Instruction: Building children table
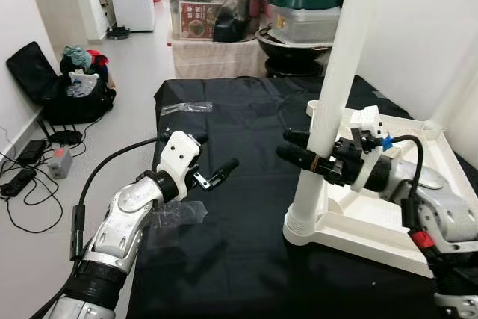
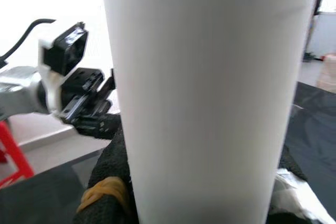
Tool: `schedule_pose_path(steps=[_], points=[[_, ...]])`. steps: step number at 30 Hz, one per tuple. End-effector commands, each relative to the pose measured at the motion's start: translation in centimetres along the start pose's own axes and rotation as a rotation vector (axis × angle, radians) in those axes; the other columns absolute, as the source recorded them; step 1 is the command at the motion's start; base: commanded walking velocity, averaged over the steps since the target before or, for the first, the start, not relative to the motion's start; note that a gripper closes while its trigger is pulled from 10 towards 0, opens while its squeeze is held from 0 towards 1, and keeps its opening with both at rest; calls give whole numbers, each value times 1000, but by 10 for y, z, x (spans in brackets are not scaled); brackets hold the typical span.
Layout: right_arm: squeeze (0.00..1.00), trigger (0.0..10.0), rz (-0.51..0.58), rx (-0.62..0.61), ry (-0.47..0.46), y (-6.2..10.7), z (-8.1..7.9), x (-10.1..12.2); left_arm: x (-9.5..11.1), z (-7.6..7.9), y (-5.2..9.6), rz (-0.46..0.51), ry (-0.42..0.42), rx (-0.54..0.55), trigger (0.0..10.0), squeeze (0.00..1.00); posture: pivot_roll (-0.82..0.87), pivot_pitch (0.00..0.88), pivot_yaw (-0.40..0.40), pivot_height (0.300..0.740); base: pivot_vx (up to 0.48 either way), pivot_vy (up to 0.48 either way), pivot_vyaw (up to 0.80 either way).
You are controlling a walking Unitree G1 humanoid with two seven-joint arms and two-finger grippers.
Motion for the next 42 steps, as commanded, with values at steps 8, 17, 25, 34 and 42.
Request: schedule_pose_path(steps=[8,17,25,34,42], points=[[0,0,-36,-162,-120,24,5,-37,-3,0,1,-13,4,0,10000,0,18,0,-44,740,0,0,0],[0,0,-199,-215,-49,25,0,-58,-3,3,-3,-14,7,-11,10000,0,6,0,-33,740,0,0,0],[0,0,-388,-783,-152,30,33,-89,-4,0,0,-23,3,7,10000,0,18,0,-52,740,0,0,0],[0,0,-344,-1120,-240,32,24,-92,-10,-3,0,-57,-11,28,10000,0,13,0,-51,740,0,0,0],[0,0,-371,-1208,-212,26,3,-98,-14,-4,-1,-74,-14,48,10000,0,8,0,-52,740,0,0,0]])
Point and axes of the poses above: a point about 5 cm out from each wrist's last joint towards the gripper, its own y axis pointing back from the gripper into the wrist, its own x axis along the axis of the wrist's last joint, z = x × y, the point moved 2 cm from there along -y, pointing out of the wrist towards the gripper, and after that the axes turned 1 degree about y, right-handed, at the moved point
